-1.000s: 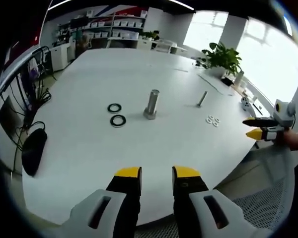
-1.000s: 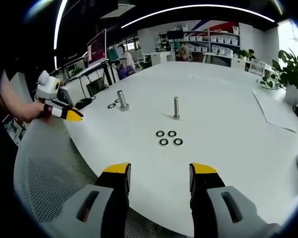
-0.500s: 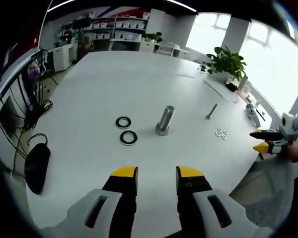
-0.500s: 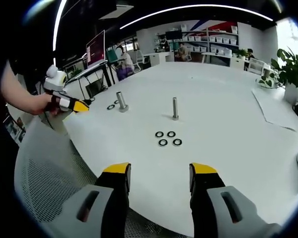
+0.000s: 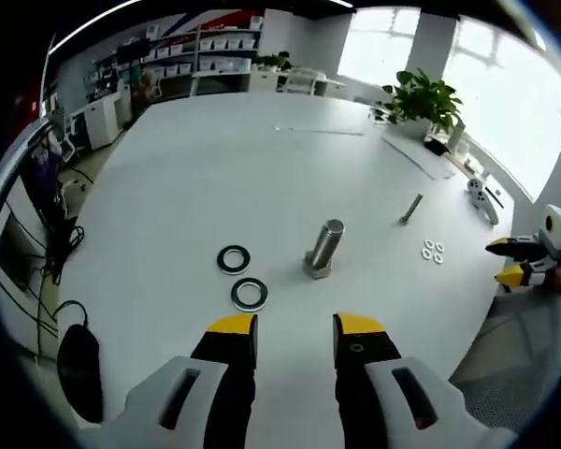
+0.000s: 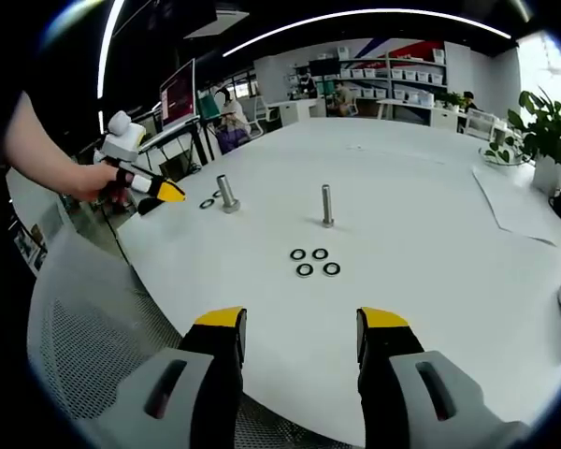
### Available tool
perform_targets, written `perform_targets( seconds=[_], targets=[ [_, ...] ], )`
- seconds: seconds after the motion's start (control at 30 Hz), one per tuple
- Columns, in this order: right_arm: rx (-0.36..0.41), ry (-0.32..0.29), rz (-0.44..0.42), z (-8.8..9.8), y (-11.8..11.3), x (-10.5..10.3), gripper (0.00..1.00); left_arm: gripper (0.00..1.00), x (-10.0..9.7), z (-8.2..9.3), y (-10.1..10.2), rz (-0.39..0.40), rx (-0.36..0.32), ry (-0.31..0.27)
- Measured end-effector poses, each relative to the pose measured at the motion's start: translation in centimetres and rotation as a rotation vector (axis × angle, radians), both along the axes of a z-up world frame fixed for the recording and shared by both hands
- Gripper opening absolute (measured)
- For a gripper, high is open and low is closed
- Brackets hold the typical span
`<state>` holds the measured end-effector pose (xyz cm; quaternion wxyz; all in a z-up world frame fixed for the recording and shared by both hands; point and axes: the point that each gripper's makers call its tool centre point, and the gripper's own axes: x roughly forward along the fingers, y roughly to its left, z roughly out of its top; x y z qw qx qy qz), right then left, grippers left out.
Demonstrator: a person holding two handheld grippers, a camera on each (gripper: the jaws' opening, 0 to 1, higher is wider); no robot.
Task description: Place the washer onto the threaded stud by aligning its center hole with the stud, sliding it down to the base, and recovering from edge contact or off-axis alignment until the washer reaches the visible bottom stop.
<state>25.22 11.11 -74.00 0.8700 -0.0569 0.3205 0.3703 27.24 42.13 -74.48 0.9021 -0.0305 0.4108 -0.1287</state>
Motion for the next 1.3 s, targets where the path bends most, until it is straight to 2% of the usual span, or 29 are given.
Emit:
perform_targets(
  seconds=[0.13, 0.3, 0.37, 0.53, 0.77, 0.83, 0.87, 0.9, 1.03, 1.1, 1.3],
  targets=[
    [0.001, 0.002, -0.005, 0.0, -0.1, 0.0, 0.50, 0.31, 0.9, -0.7, 0.5, -0.062, 0.070, 0.050],
    [0.001, 0.003, -0.008, 0.0, -0.1, 0.0, 0.50, 0.31, 1.9, -2.0, 1.3, -0.105, 0.124, 0.129],
    [0.001, 0.002, -0.011, 0.0, -0.1, 0.1, 0.50, 0.31, 2.3, -2.4, 1.5, -0.113, 0.133, 0.147],
    [0.002, 0.002, -0.018, 0.0, -0.2, 0.2, 0.50, 0.31, 2.4, -3.9, 2.4, -0.110, 0.148, 0.250],
    [0.000, 0.005, -0.017, 0.0, -0.2, 0.1, 0.50, 0.31, 3.0, -4.8, 2.7, -0.136, 0.187, 0.274],
    [-0.002, 0.003, -0.017, 0.0, -0.2, 0.2, 0.50, 0.31, 2.9, -5.1, 2.6, -0.164, 0.203, 0.296],
    [-0.002, 0.004, -0.018, 0.0, -0.2, 0.2, 0.50, 0.30, 3.2, -4.9, 2.7, -0.190, 0.232, 0.273],
    [-0.003, 0.004, -0.018, 0.0, -0.2, 0.2, 0.50, 0.29, 3.1, -5.0, 2.7, -0.193, 0.238, 0.289],
    [-0.002, 0.004, -0.020, 0.0, -0.3, 0.2, 0.50, 0.27, 3.5, -4.9, 2.8, -0.200, 0.240, 0.292],
    [-0.003, 0.002, -0.019, 0.0, -0.3, 0.2, 0.50, 0.25, 3.4, -5.0, 3.0, -0.248, 0.285, 0.294],
    [-0.002, 0.002, -0.023, 0.0, -0.3, 0.2, 0.50, 0.21, 3.6, -5.1, 2.5, -0.316, 0.304, 0.302]
  ],
)
